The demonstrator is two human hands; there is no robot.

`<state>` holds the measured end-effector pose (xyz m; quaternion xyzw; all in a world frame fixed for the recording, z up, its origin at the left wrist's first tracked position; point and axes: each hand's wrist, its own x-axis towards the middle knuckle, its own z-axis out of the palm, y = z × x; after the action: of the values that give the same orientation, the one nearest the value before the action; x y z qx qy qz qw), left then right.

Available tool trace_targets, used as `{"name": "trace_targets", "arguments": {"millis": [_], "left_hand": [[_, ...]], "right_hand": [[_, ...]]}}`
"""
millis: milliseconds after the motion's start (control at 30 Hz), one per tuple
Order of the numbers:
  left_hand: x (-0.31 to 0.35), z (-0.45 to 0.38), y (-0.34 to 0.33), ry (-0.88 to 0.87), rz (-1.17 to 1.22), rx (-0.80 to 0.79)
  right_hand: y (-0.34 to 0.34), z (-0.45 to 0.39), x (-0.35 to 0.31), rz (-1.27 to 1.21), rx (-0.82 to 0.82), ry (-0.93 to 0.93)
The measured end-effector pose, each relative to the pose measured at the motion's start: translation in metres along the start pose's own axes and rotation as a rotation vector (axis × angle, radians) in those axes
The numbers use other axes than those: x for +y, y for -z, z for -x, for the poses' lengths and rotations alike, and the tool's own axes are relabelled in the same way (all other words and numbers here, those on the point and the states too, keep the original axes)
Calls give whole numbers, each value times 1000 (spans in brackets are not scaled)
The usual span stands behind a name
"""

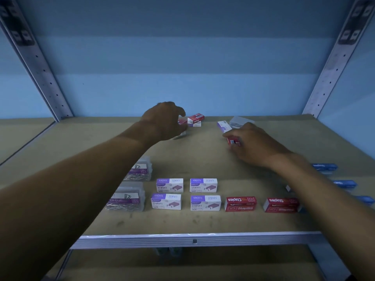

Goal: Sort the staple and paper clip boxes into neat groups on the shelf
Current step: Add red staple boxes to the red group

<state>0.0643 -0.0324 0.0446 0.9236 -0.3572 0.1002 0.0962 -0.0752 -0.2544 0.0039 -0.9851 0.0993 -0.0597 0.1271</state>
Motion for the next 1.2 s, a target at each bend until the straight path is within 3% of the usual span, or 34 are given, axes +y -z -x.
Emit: {"name": "trace_targets", "arguments": {"millis": [267, 500, 967, 1200], "left_hand": [[2, -8, -8, -8, 15, -69], [1, -7, -14, 31, 5, 6], [17, 24, 5, 39, 367, 189], [40, 61, 17, 107, 501, 110]], "right_hand": [[0, -1, -2, -14, 83, 49], [4, 2, -6, -139, 92, 4], [14, 12, -9, -307, 153, 1], [23, 23, -18, -358, 100, -12]]}}
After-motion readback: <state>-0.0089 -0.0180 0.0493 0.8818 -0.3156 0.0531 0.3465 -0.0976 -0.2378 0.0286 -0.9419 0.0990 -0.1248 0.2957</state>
